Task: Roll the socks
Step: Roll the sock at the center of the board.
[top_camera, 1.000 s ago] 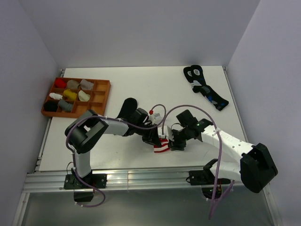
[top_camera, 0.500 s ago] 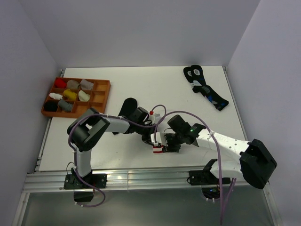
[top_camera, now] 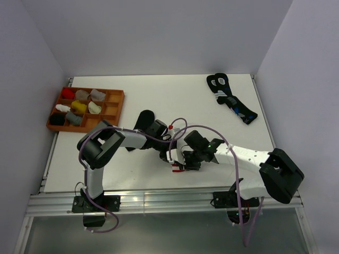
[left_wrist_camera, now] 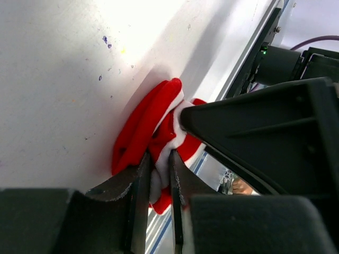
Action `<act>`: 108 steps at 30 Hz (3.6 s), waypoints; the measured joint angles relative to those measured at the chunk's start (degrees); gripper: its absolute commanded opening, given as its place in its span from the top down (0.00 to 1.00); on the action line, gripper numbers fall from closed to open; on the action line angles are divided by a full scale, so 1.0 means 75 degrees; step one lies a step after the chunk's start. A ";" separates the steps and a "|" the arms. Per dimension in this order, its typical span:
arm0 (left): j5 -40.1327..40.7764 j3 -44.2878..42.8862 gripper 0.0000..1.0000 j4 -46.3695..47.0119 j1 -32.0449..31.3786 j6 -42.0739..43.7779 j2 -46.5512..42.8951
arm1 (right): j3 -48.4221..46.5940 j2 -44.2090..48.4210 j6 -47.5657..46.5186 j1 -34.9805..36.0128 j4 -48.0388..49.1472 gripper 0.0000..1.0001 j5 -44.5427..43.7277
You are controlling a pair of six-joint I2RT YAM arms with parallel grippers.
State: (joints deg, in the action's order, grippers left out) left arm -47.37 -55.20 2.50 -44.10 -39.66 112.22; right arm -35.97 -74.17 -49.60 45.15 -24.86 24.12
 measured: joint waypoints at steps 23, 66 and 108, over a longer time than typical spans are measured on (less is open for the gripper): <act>0.2739 0.2929 0.62 0.3488 -0.0038 -0.1988 -0.1877 | -0.1469 -0.1754 0.0586 -0.0918 -0.1145 0.80 0.1154; 0.3923 0.3520 0.49 0.5327 -0.1084 0.0752 -0.2422 | -0.3923 -0.4634 0.0329 -0.2078 -0.4406 0.80 0.2492; 0.3969 0.2052 1.00 0.4596 -0.1332 0.0848 -0.1207 | -0.3386 -0.3794 0.1693 -0.2477 -0.3707 0.44 0.1233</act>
State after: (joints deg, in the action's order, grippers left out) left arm -17.61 -39.81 36.97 -54.08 -33.30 103.18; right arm -61.36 -102.63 -36.91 26.57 -52.66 33.36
